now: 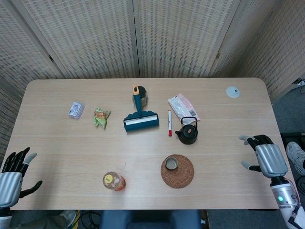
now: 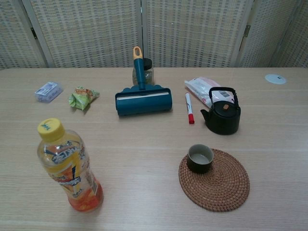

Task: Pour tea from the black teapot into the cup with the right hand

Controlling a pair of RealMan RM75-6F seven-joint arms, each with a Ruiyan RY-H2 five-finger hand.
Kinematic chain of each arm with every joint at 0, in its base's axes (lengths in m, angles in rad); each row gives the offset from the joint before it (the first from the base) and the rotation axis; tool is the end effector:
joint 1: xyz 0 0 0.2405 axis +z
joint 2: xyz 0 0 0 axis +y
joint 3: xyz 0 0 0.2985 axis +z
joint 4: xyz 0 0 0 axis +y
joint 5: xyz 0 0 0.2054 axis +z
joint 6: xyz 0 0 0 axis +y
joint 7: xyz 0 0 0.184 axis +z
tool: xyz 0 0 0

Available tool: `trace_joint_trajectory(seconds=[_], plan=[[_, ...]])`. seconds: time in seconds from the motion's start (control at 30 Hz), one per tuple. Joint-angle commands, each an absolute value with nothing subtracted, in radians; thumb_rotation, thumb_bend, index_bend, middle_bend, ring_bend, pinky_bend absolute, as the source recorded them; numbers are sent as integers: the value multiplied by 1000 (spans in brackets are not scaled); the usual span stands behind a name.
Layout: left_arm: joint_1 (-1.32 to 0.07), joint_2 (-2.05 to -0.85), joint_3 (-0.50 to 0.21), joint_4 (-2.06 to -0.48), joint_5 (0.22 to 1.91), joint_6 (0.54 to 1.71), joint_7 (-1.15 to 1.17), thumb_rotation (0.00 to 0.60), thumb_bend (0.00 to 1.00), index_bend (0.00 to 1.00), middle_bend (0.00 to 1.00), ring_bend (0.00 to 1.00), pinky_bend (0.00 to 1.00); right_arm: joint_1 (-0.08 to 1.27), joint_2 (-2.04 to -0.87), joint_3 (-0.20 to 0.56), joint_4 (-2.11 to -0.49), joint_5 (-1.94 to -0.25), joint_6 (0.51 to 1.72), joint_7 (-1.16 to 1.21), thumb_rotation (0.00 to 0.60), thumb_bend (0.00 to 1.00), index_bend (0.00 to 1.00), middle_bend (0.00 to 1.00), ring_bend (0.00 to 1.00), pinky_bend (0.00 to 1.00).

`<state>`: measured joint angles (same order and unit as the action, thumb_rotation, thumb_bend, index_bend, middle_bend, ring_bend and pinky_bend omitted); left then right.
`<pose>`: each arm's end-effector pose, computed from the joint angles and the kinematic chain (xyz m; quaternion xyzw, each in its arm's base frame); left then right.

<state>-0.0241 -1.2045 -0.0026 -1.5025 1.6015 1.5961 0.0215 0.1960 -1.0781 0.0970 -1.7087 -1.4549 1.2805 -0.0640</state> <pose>-0.3534 0.1929 0.1634 -0.6078 -0.3526 -0.3954 0.5915 -0.3174 -0.2662 0.1628 0.6406 -0.4043 0.3673 0.5398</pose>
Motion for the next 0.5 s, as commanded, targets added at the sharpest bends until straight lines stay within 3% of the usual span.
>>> trace_joint_trajectory(seconds=[0.03,0.2,0.5], plan=[[-23,-1204,-3,-1502,1600,1597,21,600,183,149,38,80,14,278,-1073,140,-1753,-1388,1181,-127,600,0,269,392,225,227],[-21,-1206,-2,-1498,1596,1595,21,600,183,148,38,80,14,372,-1097,184,-1762,-1304,1072,-186,600,0,269,356,182,223],[-19,-1208,-1,-1494,1590,1592,22,600,184,149,39,80,14,539,-1162,233,-1730,-1116,899,-300,600,0,203,253,80,120]])
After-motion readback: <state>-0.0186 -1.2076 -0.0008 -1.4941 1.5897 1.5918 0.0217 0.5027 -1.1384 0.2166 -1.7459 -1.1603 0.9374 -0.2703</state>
